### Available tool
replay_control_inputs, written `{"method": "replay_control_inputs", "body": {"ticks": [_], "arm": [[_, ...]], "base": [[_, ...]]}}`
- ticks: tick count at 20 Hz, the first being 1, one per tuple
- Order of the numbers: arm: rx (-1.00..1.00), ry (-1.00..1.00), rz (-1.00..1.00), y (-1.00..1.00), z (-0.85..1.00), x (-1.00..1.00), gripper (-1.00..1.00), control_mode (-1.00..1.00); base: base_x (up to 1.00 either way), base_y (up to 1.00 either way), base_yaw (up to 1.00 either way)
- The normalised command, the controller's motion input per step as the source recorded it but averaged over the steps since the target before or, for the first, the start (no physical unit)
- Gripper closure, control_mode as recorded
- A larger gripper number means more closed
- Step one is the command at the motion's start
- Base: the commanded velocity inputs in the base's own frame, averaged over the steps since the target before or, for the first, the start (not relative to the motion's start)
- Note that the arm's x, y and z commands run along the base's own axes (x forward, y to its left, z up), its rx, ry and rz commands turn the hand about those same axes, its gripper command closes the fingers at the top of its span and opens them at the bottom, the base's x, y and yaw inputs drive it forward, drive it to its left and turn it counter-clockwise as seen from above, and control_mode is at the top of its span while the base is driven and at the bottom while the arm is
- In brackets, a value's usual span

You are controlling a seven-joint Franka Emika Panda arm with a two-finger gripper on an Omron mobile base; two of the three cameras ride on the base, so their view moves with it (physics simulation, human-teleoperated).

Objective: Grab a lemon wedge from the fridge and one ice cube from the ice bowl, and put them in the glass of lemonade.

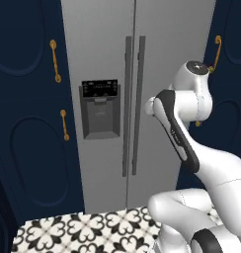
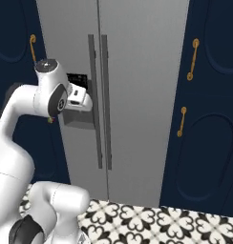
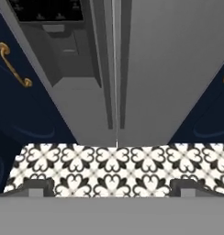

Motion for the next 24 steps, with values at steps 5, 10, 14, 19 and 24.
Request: {"method": "replay_control_inputs", "body": {"ticks": [5,10,14,19,24], "arm": [[0.00,-0.08,0.01,-0.43,-0.09,1.00,-1.00,-1.00],[0.01,-0.06,0.00,-0.05,-0.17,1.00,-1.00,-1.00],[0.00,-0.11,0.03,0.00,-0.35,0.87,-1.00,-1.00],[-0.03,-0.15,0.02,0.00,-0.35,0.75,-1.00,-1.00],[-0.04,-0.02,-0.02,0.01,-0.14,0.73,-1.00,-1.00]], "base": [[0.00,0.00,0.00],[0.00,0.00,0.00],[0.00,0.00,0.00],[0.00,0.00,0.00],[0.00,0.00,0.00]]}}
